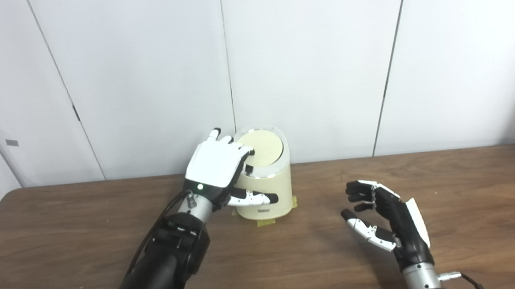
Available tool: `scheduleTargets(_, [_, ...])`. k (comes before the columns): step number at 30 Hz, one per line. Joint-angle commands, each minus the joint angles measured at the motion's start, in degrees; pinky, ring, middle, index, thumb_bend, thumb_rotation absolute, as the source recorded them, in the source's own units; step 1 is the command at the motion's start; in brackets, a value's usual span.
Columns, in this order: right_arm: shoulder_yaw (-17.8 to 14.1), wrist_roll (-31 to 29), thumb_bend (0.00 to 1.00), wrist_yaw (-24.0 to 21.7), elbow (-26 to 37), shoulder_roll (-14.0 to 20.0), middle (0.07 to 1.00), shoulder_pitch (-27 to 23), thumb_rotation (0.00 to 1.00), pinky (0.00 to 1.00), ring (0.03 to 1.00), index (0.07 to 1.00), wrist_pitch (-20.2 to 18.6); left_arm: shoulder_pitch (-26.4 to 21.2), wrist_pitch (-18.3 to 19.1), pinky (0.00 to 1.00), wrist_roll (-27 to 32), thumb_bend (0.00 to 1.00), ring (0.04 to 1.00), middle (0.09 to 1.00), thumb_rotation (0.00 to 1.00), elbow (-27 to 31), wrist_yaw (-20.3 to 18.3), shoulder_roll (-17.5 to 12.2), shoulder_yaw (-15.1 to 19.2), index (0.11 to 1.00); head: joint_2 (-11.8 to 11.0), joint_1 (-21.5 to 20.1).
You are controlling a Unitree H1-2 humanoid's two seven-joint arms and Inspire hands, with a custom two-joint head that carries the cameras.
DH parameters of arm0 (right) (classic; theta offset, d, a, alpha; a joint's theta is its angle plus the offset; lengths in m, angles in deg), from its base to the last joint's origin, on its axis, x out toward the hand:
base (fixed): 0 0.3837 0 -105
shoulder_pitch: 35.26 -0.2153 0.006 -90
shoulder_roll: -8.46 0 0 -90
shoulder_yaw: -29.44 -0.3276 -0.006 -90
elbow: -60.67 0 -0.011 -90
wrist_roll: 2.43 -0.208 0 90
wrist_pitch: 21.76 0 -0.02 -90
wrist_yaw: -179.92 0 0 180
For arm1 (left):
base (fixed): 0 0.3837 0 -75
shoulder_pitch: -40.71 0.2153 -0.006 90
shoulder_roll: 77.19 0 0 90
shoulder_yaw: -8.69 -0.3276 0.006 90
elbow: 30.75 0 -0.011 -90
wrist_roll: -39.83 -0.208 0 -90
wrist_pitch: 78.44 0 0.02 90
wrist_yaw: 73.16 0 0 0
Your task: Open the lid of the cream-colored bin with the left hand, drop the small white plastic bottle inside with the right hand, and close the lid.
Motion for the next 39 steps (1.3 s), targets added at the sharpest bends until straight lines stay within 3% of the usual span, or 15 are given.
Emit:
scheduleTargets(1, [0.44,-0.06,0.24,-0.05,0.45,-1.03,0.677,-0.21,0.21,0.58,0.666,0.67,0.37,-1.34,-0.91,1.0,-2.93,0.81,0.908,0.821,0.8,-3.74,-1.52,-1.82,-2.03,0.81,0.06,-0.12])
scheduleTargets(7, [0.49,-0.01,0.24,0.05,0.69,-1.05,0.677,-0.33,0.23,0.58,0.662,0.673,0.0,-2.35,-1.84,1.0,-9.52,0.84,0.89,0.821,0.84,-7.86,-0.74,-3.44,-6.58,0.792,0.17,-0.24])
scheduleTargets(17, [0.4,-0.6,0.24,-0.16,0.19,-1.06,0.68,-0.64,0.21,0.58,0.66,0.675,0.27,-1.46,-1.42,1.0,-10.08,0.83,0.883,0.815,0.83,-8.51,1.27,-3.29,-6.03,0.786,-0.02,-0.21])
scheduleTargets(21, [0.53,-0.29,0.24,0.03,0.12,-1.09,0.677,-0.61,0.22,0.57,0.657,0.673,0.83,-0.05,-0.18,1.0,-7.38,0.77,0.863,0.795,0.83,-7.66,6.43,-1.89,-3.1,0.796,-0.08,-0.22])
scheduleTargets(23, [0.56,-0.07,0.24,0.18,0.1,-1.11,0.676,-0.63,0.21,0.57,0.657,0.671,0.9,0.8,-0.66,1.0,-5.11,0.73,0.837,0.783,0.86,-7.45,11.6,-0.97,-1.26,0.804,-0.08,-0.22])
scheduleTargets(25, [0.55,0.0,0.24,0.29,0.26,-1.24,0.673,-0.57,0.21,0.57,0.653,0.668,0.75,1.57,-0.5,1.0,-2.51,0.7,0.853,0.82,0.91,-6.4,13.88,0.3,0.74,0.867,-0.09,-0.12])
scheduleTargets(27, [0.53,-0.04,0.24,0.29,0.18,-1.29,0.674,-0.61,0.21,0.57,0.653,0.668,0.58,1.99,0.51,1.0,0.52,0.72,0.93,0.911,0.95,-3.68,11.11,1.75,2.75,0.957,-0.07,-0.04])
scheduleTargets(29, [0.5,-0.11,0.24,0.3,-0.04,-1.3,0.675,-0.73,0.22,0.58,0.657,0.667,0.52,2.22,1.45,1.0,3.08,0.82,0.991,0.988,0.97,-0.97,8.01,2.94,4.4,0.995,-0.13,-0.01])
scheduleTargets(33, [0.37,-0.46,0.25,0.3,-0.15,-1.55,0.676,-0.79,0.22,0.58,0.658,0.669,0.13,2.41,2.38,1.0,5.27,0.85,1.0,0.999,0.96,1.0,5.51,3.85,6.04,1.0,-0.35,-0.16])
scheduleTargets(39, [0.5,-0.11,0.24,0.27,-0.33,-1.23,0.675,-0.76,0.19,0.57,0.653,0.667,0.73,2.88,3.4,1.0,6.76,0.81,1.0,1.0,0.92,1.6,6.13,4.87,7.39,1.0,-0.52,-0.14])
